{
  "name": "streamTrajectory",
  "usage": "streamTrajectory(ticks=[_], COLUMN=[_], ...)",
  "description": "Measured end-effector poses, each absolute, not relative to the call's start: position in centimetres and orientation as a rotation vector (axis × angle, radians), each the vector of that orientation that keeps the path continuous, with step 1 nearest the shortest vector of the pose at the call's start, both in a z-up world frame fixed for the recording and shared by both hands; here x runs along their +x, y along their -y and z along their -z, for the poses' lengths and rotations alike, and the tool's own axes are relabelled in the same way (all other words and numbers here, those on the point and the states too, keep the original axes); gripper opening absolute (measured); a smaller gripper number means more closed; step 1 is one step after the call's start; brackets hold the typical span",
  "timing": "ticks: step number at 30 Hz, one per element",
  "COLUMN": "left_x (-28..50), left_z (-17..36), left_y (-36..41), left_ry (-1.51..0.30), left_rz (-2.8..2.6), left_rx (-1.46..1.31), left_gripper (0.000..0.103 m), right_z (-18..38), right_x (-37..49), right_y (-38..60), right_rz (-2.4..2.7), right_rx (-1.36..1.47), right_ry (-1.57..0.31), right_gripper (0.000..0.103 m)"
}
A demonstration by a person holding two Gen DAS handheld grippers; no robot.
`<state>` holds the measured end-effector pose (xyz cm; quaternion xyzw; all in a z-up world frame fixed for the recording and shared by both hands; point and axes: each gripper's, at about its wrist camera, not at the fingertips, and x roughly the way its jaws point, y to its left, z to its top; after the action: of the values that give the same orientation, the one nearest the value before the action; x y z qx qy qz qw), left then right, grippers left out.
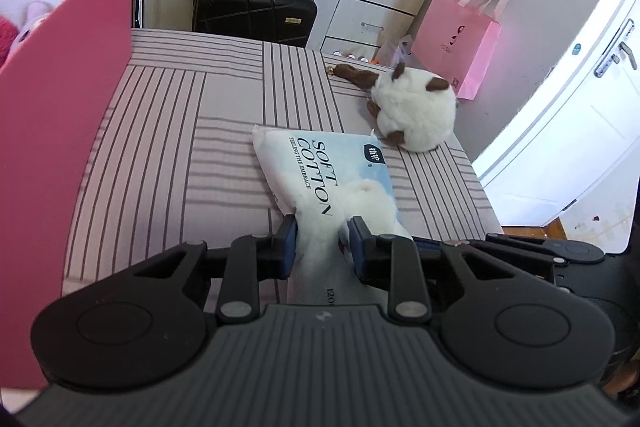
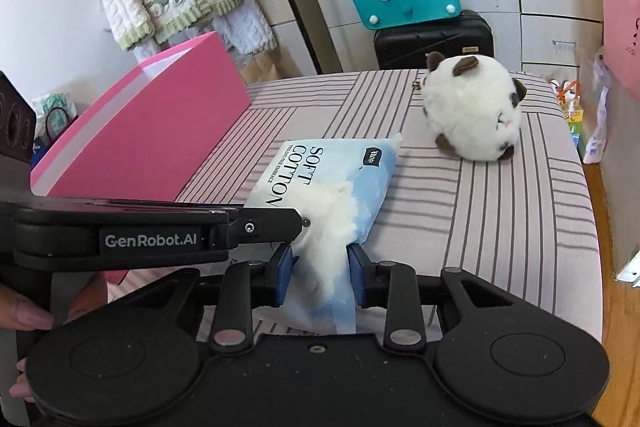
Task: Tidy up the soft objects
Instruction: 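Close the left tool on the wipes pack edge, then lift the wipes pack with the left tool and carry it over the pink box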
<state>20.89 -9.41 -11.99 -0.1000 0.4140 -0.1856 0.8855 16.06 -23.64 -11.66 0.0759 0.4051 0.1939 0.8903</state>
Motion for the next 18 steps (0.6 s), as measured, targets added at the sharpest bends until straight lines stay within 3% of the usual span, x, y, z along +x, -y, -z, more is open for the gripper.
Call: streamTrajectory(ticks=[11, 18], left_x=[16.6, 14.0], left_z=[10.2, 9.1], left_y=[7.3, 5.8], left_ry=[-0.856, -0.865], left_rz=[0.434, 0.513], left_rx=[-0.215, -0.2], left_gripper=[0.026, 0.026], right_z=[9.6, 8.3], right_x=[12.5, 10.2], right_y=[22.3, 22.1], right_rz=[-0.451, -0.498], right_rx=[0.121, 0.111], right_ry=[-0.864, -0.875], right_gripper=[0.047, 0.048])
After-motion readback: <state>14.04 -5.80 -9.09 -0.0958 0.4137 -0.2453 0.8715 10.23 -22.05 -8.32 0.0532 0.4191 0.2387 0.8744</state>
